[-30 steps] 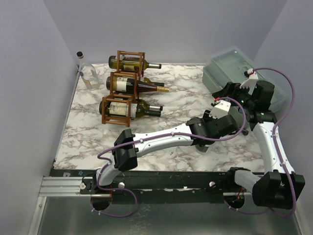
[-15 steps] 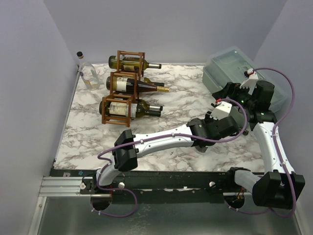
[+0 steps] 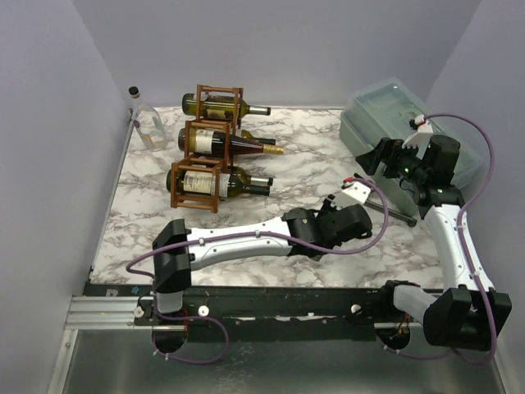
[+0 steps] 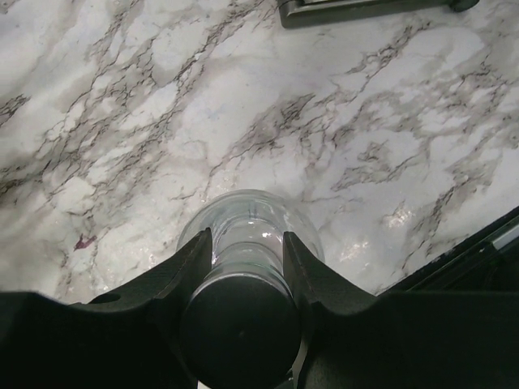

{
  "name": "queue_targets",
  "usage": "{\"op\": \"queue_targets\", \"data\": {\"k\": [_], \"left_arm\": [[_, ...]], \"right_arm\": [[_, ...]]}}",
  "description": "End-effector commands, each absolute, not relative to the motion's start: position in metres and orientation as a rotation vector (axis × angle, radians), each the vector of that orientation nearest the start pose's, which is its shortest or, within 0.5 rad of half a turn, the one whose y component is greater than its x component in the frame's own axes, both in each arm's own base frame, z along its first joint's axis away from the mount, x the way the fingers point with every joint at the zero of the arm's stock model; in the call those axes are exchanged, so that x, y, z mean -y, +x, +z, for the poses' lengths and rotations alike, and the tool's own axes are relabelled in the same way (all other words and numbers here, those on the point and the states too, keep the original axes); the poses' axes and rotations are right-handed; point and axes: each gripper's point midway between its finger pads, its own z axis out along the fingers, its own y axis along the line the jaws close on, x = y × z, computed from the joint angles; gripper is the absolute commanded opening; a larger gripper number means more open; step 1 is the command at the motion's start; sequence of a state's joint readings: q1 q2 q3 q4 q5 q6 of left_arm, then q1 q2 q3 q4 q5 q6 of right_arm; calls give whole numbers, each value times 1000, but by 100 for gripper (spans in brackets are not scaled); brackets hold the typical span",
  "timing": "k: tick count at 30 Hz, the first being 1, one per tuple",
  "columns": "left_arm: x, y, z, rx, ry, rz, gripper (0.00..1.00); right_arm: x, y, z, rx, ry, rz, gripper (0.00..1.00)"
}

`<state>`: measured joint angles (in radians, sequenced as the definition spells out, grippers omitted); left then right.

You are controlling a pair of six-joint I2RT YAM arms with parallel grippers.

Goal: Take the wine bottle off the wine rack
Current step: Move the wine bottle to the center of the board.

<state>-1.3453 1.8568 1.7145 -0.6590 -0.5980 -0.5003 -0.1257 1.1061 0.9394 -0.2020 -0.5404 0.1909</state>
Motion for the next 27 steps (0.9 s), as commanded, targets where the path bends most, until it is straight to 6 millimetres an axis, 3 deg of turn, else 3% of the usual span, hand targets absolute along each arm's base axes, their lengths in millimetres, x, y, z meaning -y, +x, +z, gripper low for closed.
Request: {"op": "queue_targets", "data": {"k": [1,13,22,27], "left_arm": [[441,182,253,-1995,670,-440,0],[393,150,255,-1947,864,-540,0],[335,152,263,-1926,780,-527,0],[300,155,255,-1938,739,-523,0]], "right_arm": [[-51,356,249,-1912,-63,555,100],[-53,356,247,-1920,-68,564,100],[-54,356,246,-1921,-76,571,100],[-53,356,244,-1925,-74,569,100]]}}
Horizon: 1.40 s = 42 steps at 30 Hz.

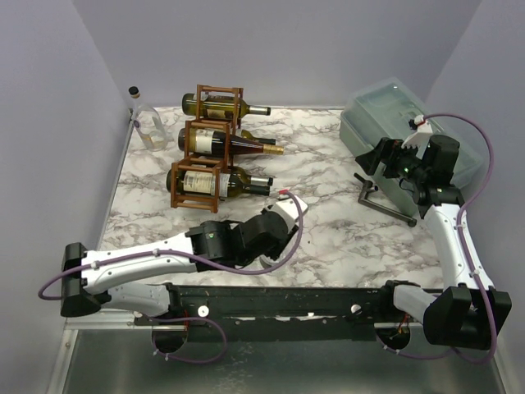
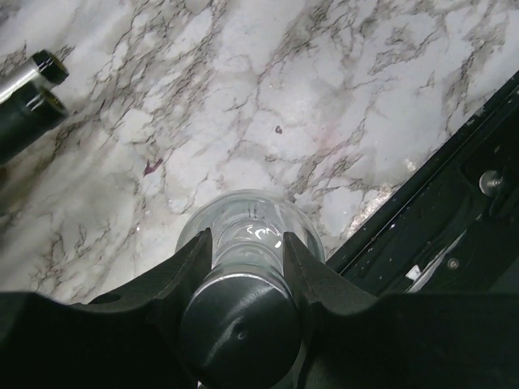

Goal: Take the wine bottle off the wine rack
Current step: Move the wine bottle to the center of the board.

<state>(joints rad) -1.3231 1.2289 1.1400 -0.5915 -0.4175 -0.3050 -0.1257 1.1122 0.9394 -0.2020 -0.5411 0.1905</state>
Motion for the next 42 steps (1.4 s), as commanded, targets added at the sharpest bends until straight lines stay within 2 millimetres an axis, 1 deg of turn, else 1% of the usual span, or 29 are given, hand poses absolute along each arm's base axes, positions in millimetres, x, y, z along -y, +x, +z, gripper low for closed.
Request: {"op": "queue_targets", "data": {"k": [1,2,4,8,14,19,23,29,35,42], "left_arm": [[291,157,257,-1936,712,-527,0],[283,159,256,-1941,695,-520,0],[265,165,260,-1937,645,-517,0],[227,181,263,-1959,523,-465,0],[172,196,269,-1961,358,-316,0],[136,206,270,-1980,269,-184,0],[117,212,274,-1983,226,-131,0],[92,215,274,-1978,162,-48,0],[63,217,275,-1958,49,17,0],[31,221,269,-1945,-103,138,0]], "right_arm": [[-53,356,244,-1925,-75,569,100],[-53,356,244,-1924,-74,569,100],[-53,357,244,-1924,-75,567,100],[-53,357,243,-1926,-75,563,100],[-51,359,242,-1929,-70,550,100],[-50,359,240,-1935,-67,548,100],[-49,360,240,-1935,-64,541,100],[-48,361,238,-1939,-62,535,100],[-48,361,237,-1943,-62,536,100],[-48,362,236,-1944,-61,533,100]]}}
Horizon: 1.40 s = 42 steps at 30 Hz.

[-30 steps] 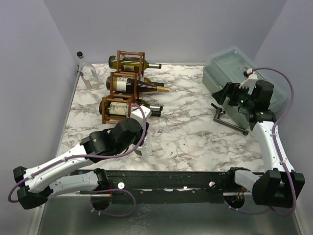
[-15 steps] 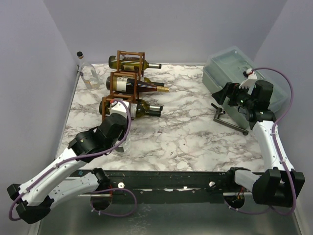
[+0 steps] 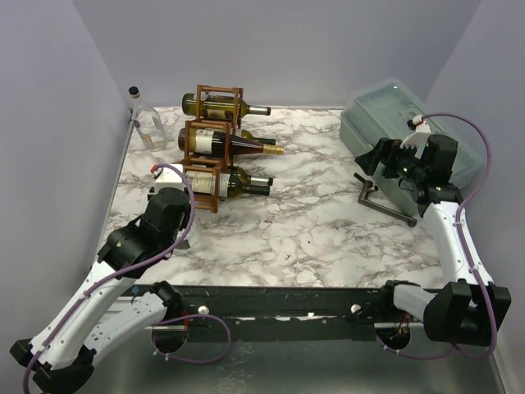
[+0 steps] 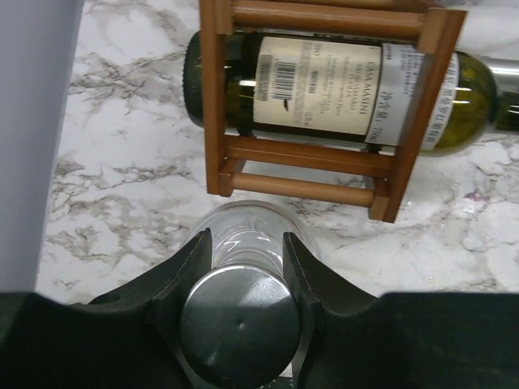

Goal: Take the wine bottle off the wine rack
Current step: Move the wine bottle to the center of the board.

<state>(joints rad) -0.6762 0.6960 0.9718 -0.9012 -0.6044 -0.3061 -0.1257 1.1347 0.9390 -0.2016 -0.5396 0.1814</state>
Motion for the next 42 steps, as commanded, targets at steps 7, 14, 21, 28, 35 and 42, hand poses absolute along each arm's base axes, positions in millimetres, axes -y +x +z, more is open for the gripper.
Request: {"op": "queue_targets", "data": {"k": [7,14,21,28,35,42], "left_arm": [[11,219,268,-1912,-191,172,0],[-4,226,264,-1893,-278,202,0],[-17,231,268,-1853,-344,213,0],[-32,241,270,-1802,-422,210,0],[-52,254,272,-1757,-505,247,0],[-69,279,294,-1669,-580,265,0]], "right_arm": [[-48,362,235,-1949,-60,538,100],[-48,362,235,-1951,-61,538,100],[-48,362,233,-1956,-60,539,100],[-48,363,232,-1958,-60,541,100],[-48,363,233,-1958,-59,543,100],[-50,362,234,-1957,-65,556,100]]}}
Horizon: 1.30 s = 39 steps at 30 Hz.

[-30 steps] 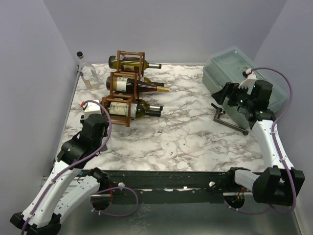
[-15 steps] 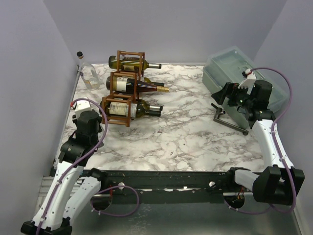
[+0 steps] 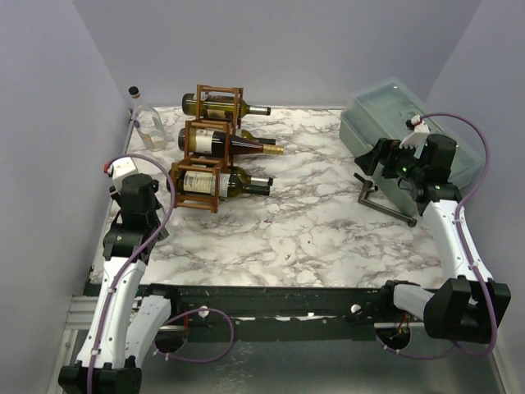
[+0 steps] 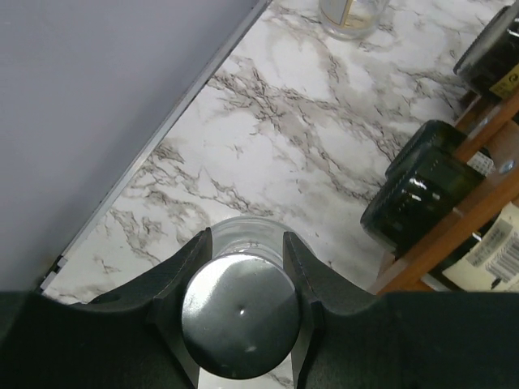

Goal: Take the wine bottle off the wine rack
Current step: Move the wine bottle to the center of the board.

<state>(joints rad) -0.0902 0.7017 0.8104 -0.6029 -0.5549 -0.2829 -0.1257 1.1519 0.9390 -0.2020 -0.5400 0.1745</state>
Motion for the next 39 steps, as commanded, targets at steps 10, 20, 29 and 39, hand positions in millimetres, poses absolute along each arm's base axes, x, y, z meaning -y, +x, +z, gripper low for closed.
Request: {"op": "queue_targets", "data": {"k": [10,20,29,39], "left_arm": [[-94,327,321,-1603,-592,262,0],[-108,376,345,-1569,-531,261,0],[-104,438,353,-1597,-313,221,0],[-86,502,355,-1632,-64,134,0]], "right_arm": [[-52,361,234,-1959,-68,567,100],[-57,359,229,-1975,-112,596,100],[-72,350,210,-2001,-293,679,100],[-75,351,190,-2036,-377,699,100]]}}
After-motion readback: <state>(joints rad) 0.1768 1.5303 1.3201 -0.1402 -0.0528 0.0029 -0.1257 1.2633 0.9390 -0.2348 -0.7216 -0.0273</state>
